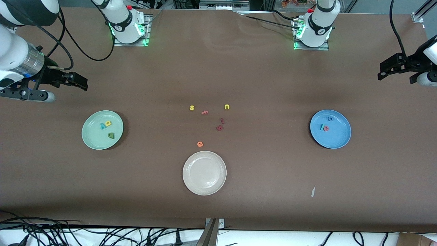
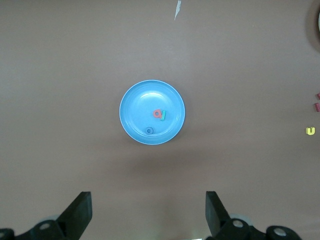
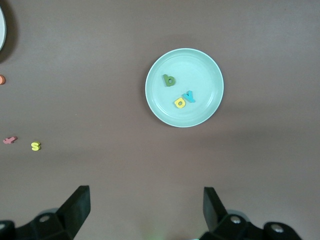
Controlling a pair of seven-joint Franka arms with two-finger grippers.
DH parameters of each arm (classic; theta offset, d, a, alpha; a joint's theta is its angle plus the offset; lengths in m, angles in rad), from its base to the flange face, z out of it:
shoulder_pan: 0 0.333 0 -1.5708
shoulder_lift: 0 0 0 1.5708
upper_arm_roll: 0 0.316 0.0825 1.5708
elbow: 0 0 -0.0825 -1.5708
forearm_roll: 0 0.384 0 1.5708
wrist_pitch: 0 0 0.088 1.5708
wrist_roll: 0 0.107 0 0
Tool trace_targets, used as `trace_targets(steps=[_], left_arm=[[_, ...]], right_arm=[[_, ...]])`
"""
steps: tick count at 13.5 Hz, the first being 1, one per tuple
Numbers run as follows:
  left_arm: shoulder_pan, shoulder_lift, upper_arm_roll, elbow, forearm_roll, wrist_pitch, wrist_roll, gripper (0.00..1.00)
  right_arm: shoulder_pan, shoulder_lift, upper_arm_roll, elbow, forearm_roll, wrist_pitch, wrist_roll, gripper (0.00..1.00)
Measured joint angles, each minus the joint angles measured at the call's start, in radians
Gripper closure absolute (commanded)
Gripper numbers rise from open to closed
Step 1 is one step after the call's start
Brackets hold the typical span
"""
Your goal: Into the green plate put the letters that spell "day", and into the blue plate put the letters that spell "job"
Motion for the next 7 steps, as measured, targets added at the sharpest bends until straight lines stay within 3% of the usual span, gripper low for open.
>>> trace_targets(steps=[7], left_arm=[[0.0, 0.0, 0.0, 0.0, 0.0, 0.0, 0.0, 0.0]], right_arm=[[0.0, 0.0, 0.0, 0.0, 0.0, 0.007, 0.0, 0.0]])
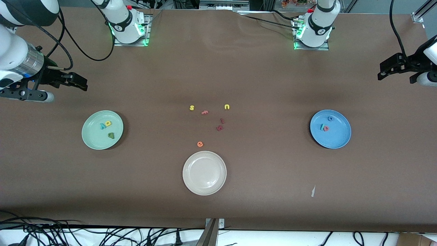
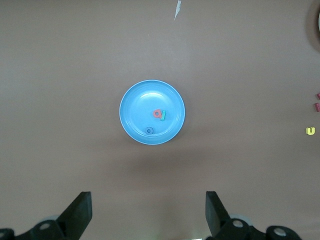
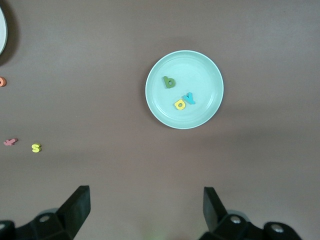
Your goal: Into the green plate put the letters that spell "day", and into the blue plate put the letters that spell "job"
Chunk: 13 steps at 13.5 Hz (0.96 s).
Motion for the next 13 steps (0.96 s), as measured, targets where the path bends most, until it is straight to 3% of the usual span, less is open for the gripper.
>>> trace_targets(steps=[13], left_arm=[[0.0, 0.0, 0.0, 0.0, 0.0, 0.0, 0.0, 0.0]], right_arm=[[-0.006, -0.001, -0.009, 0.007, -0.001, 0.052, 0.001, 0.0]])
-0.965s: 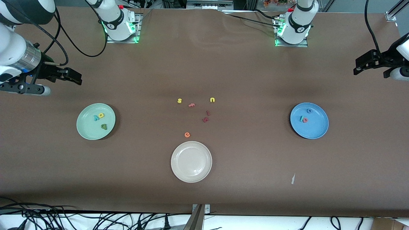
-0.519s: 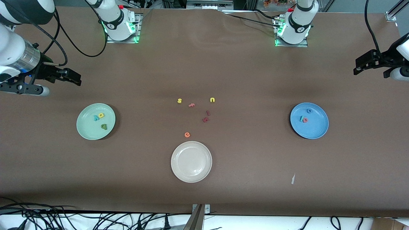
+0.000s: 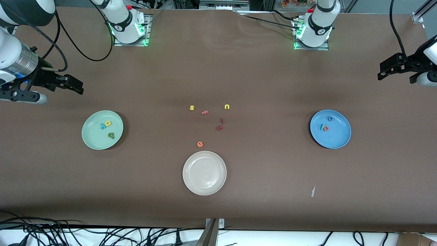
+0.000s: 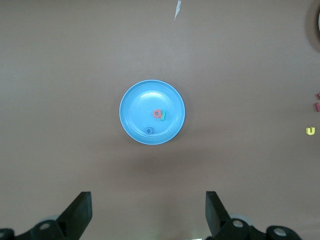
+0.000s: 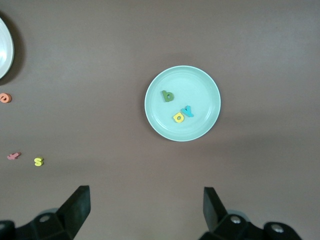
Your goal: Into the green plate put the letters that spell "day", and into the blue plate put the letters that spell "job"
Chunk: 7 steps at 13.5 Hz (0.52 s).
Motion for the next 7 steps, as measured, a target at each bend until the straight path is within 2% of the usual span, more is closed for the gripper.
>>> trace_targets(steps=[7], left_arm=[[0.0, 0.0, 0.0, 0.0, 0.0, 0.0, 0.0, 0.0]], right_arm=[[0.0, -0.001, 0.0, 0.016, 0.0, 0.008, 0.0, 0.0]])
